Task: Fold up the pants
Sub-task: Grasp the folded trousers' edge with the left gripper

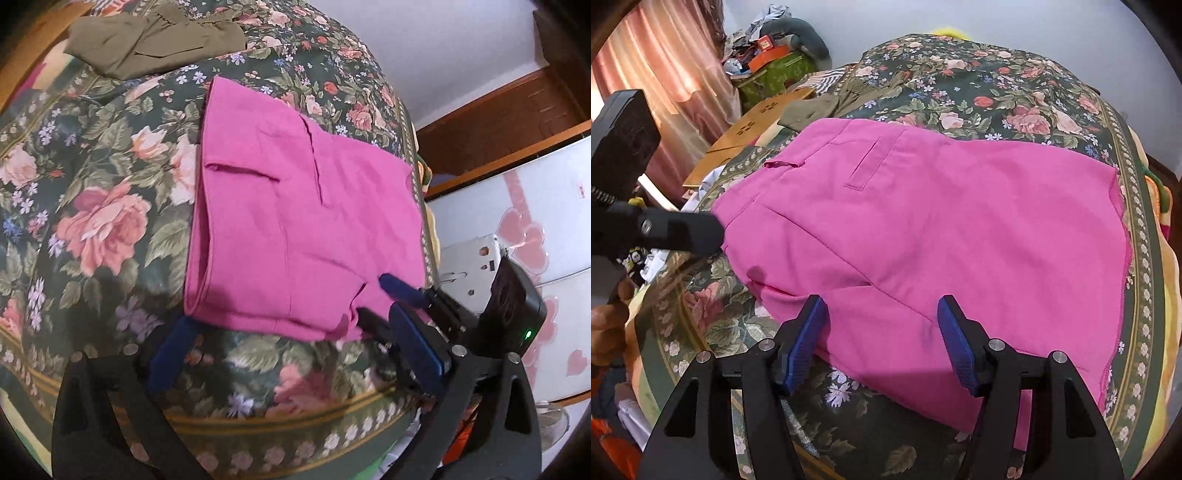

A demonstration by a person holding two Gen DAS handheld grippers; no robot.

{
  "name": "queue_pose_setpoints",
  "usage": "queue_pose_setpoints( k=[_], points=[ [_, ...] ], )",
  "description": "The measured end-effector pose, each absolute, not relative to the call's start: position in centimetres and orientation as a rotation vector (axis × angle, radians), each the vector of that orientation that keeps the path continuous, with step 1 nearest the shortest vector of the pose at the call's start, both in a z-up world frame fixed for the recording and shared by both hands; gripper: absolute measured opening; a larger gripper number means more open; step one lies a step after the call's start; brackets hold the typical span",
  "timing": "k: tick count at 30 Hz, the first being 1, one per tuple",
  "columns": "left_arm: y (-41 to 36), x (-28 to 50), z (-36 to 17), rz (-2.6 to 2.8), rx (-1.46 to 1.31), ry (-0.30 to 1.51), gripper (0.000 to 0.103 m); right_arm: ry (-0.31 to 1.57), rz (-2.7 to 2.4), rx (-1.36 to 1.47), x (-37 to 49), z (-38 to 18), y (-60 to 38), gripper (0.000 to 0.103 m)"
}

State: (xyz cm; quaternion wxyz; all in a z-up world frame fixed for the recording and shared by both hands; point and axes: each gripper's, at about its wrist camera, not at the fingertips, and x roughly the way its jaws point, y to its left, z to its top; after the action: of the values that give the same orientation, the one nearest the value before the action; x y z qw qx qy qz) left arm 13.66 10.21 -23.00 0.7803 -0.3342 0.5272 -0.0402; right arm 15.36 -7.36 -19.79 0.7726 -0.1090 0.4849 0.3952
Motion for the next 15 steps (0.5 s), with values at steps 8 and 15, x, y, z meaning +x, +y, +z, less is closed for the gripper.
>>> queue_pose_setpoints(
  k=[8,15],
  points=[
    [11.4,15.0,-23.2,0.002,-0.730,1.156,0.027,1.049,0.864,-0.224,15.4,-19.8,-7.5,0.060],
    [9.1,14.8,-21.4,0.110,-0.477,1.087,0.019,1.012,0.829,-0.169,14.8,-18.4,-9.6,0.060]
  ],
)
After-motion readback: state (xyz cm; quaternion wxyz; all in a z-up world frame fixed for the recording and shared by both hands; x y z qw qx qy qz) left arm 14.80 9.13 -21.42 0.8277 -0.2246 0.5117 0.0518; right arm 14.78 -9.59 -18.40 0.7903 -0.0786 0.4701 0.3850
